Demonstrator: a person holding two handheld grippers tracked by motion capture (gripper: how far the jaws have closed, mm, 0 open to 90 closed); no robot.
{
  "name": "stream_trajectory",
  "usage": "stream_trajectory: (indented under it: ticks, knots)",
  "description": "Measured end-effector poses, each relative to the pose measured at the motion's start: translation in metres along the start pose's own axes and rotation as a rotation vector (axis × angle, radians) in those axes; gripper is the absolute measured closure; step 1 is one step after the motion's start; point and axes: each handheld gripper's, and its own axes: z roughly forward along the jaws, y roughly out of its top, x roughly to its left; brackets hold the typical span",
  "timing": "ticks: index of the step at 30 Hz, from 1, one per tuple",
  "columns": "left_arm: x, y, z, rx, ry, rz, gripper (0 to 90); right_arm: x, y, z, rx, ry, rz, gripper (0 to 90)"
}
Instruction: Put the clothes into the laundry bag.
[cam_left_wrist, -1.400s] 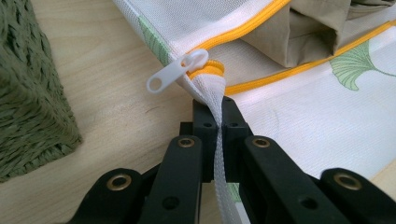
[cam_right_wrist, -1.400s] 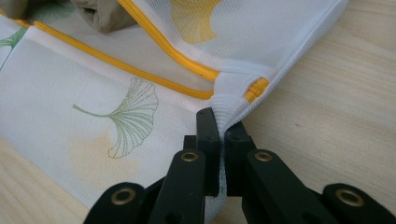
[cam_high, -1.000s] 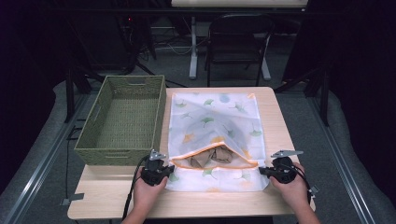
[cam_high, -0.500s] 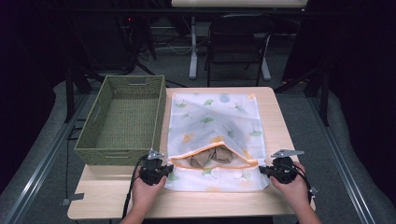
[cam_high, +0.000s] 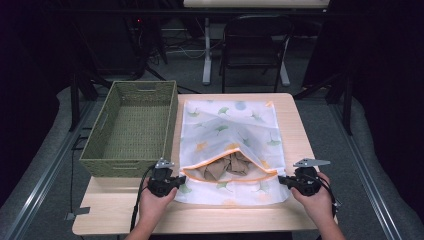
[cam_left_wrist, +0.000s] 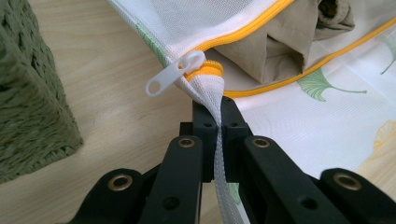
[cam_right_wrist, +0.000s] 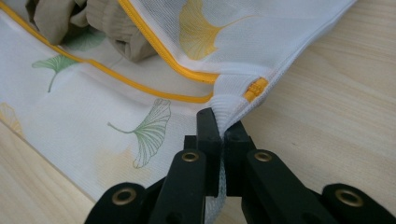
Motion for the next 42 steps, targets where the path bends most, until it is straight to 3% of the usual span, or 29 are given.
stream_trajectory:
  ticks: [7, 12, 20, 29, 36, 42]
  knots:
    - [0.001, 0.009, -0.004, 0.03, 0.002, 0.016, 88.6, -0.001, 0.006, -0.005, -0.012, 0.01, 0.027, 88.7]
    - [0.002, 0.022, -0.009, 0.039, -0.013, 0.015, 88.6, 0.003, 0.014, -0.004, -0.002, 0.005, 0.016, 88.7]
    - [0.003, 0.038, -0.012, 0.076, -0.026, 0.018, 88.6, 0.01, 0.029, -0.005, 0.057, -0.007, -0.077, 88.8]
    - [0.003, 0.054, -0.014, 0.116, -0.022, 0.043, 88.6, 0.002, 0.043, -0.012, 0.063, 0.043, -0.026, 88.8]
    - [0.002, 0.065, -0.016, 0.133, -0.03, 0.025, 88.7, 0.004, 0.056, -0.011, 0.118, 0.059, -0.043, 88.8]
    - [0.003, 0.076, -0.02, 0.146, -0.031, -0.001, 88.7, 0.002, 0.067, -0.015, 0.132, 0.061, -0.033, 88.7]
